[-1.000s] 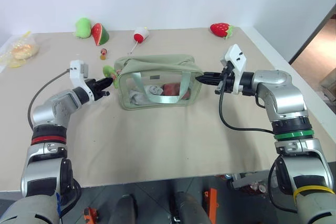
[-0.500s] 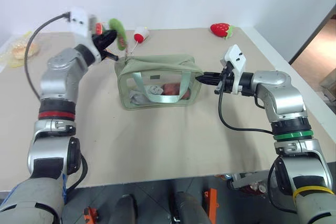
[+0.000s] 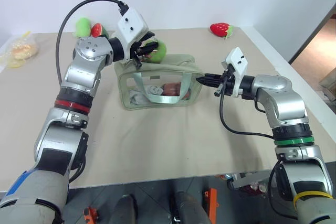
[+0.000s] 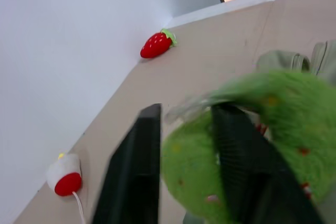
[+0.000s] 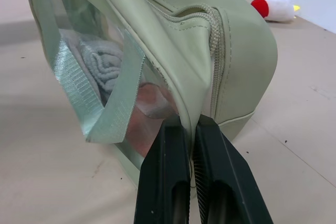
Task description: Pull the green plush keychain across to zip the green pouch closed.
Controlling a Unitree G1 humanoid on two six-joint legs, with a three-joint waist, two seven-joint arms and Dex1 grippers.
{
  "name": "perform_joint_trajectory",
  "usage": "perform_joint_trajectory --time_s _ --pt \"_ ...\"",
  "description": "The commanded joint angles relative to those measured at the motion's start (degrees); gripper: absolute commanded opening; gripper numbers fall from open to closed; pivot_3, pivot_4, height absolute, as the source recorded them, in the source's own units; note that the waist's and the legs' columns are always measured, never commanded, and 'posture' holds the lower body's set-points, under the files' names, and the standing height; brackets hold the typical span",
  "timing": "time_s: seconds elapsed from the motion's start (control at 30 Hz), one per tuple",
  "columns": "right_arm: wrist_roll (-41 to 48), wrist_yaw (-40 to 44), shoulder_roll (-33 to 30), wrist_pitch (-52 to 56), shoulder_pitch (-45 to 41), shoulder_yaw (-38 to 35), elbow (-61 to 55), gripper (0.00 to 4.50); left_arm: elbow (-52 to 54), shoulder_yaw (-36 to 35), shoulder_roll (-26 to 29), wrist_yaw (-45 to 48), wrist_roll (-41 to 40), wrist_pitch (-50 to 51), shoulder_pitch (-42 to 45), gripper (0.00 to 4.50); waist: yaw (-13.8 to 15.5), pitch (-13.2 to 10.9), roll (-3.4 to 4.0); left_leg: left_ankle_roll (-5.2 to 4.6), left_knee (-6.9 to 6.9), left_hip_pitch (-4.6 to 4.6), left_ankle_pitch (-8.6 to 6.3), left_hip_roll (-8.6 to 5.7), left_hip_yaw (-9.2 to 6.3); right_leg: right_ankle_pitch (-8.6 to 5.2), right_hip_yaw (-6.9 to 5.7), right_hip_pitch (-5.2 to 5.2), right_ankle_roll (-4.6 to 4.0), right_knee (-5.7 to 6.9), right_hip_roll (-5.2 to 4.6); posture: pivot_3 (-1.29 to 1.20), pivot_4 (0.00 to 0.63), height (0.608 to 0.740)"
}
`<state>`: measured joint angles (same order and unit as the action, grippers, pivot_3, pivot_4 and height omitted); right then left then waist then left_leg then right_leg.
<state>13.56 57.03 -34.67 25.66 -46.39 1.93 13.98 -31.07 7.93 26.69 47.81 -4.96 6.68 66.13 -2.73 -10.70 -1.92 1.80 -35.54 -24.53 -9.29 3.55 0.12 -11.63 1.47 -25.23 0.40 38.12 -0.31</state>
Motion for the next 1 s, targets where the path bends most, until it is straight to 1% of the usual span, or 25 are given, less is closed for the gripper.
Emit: perform_joint_trajectory --time_s 0.03,0.07,0.1,0.13,0.27,0.5,0.63,0.7,0.77,0.87,1.0 --pt "0.3 -0.4 -0.2 0.3 0.1 -0.4 -1.0 0.0 0.3 -2.6 1.5 -0.8 0.1 0.2 2.1 3.02 0.0 0.0 0.0 0.0 0.0 0.0 0.0 0.0 0.0 0.0 0.0 0.0 0.0 0.0 0.0 0.0 0.15 0.74" --pt "0.3 -0.4 -0.1 0.3 0.0 -0.3 -0.9 0.0 0.2 -2.9 1.6 -0.8 -0.1 0.3 2.2 3.27 0.0 0.0 0.0 0.0 0.0 0.0 0.0 0.0 0.0 0.0 0.0 0.0 0.0 0.0 0.0 0.0 0.15 0.74" --pt "0.3 -0.4 0.0 0.2 -0.2 -0.2 -0.7 0.0 0.0 -3.3 1.9 -0.7 -0.2 0.4 2.4 3.69 0.0 0.0 0.0 0.0 0.0 0.0 0.0 0.0 0.0 0.0 0.0 -0.01 0.0 0.0 0.01 0.0 0.15 0.74" --pt "0.2 -0.3 0.1 0.1 -0.4 -0.1 -0.5 0.0 -0.1 -3.7 2.2 -0.7 -0.3 0.5 2.5 3.96 0.0 0.0 0.0 0.0 0.01 0.01 0.0 0.0 0.0 0.0 -0.01 -0.01 0.0 0.0 0.01 0.0 0.15 0.74" --pt "0.1 -0.1 0.5 -0.3 -0.9 0.3 0.3 0.0 0.5 -5.5 3.3 -0.5 -1.2 2.0 2.7 3.96 0.0 0.0 0.0 0.0 0.0 0.01 0.0 0.0 -0.01 0.0 -0.01 0.0 0.0 0.0 0.01 0.0 0.15 0.74" --pt "0.0 0.0 0.7 -0.4 -1.2 0.6 0.5 0.0 7.4 -8.8 7.9 6.5 -6.8 8.0 -0.8 3.96 -0.1 0.0 0.0 0.0 0.04 0.02 0.0 0.01 -0.01 -0.01 -0.02 -0.02 0.0 0.01 0.03 0.0 0.15 0.74" --pt "0.1 0.0 0.8 -0.2 -1.0 0.6 0.1 0.0 15.0 -12.6 13.2 13.4 -13.2 12.9 -7.3 3.96 -0.4 0.0 0.01 0.0 0.05 0.07 0.0 0.02 0.01 0.0 0.03 -0.02 -0.01 0.02 0.04 0.0 0.15 0.74" --pt "0.1 0.0 0.9 -0.1 -0.9 0.6 -0.1 0.0 18.9 -14.8 16.6 17.7 -17.3 16.5 -12.3 3.96 -0.4 0.0 0.01 -0.01 0.07 0.1 0.0 0.04 0.01 -0.01 0.04 -0.01 -0.02 0.05 0.06 0.0 0.15 0.74" --pt "0.2 0.0 1.0 0.0 -0.7 0.6 -0.3 0.0 21.4 -16.1 18.9 20.0 -19.9 19.3 -16.8 3.96 -0.4 0.0 0.0 -0.01 0.07 0.12 0.0 0.07 0.01 -0.02 0.04 0.0 -0.03 0.06 0.07 0.0 0.15 0.74" --pt "0.1 -0.1 1.2 0.0 -0.6 0.8 -0.5 0.0 23.1 -17.3 19.9 20.0 -21.9 21.8 -21.2 3.96 -0.2 0.0 0.0 -0.01 0.04 0.11 0.0 0.08 0.0 -0.02 0.01 0.01 -0.04 0.05 0.07 0.0 0.15 0.74" --pt "0.1 0.1 1.4 0.3 -0.8 0.9 -0.8 0.0 23.2 -17.3 19.1 18.2 -22.4 22.7 -23.0 3.96 -0.1 0.0 -0.01 -0.01 -0.07 0.1 0.0 0.07 0.0 -0.06 0.01 0.04 -0.12 0.05 0.07 0.0 0.15 0.74"
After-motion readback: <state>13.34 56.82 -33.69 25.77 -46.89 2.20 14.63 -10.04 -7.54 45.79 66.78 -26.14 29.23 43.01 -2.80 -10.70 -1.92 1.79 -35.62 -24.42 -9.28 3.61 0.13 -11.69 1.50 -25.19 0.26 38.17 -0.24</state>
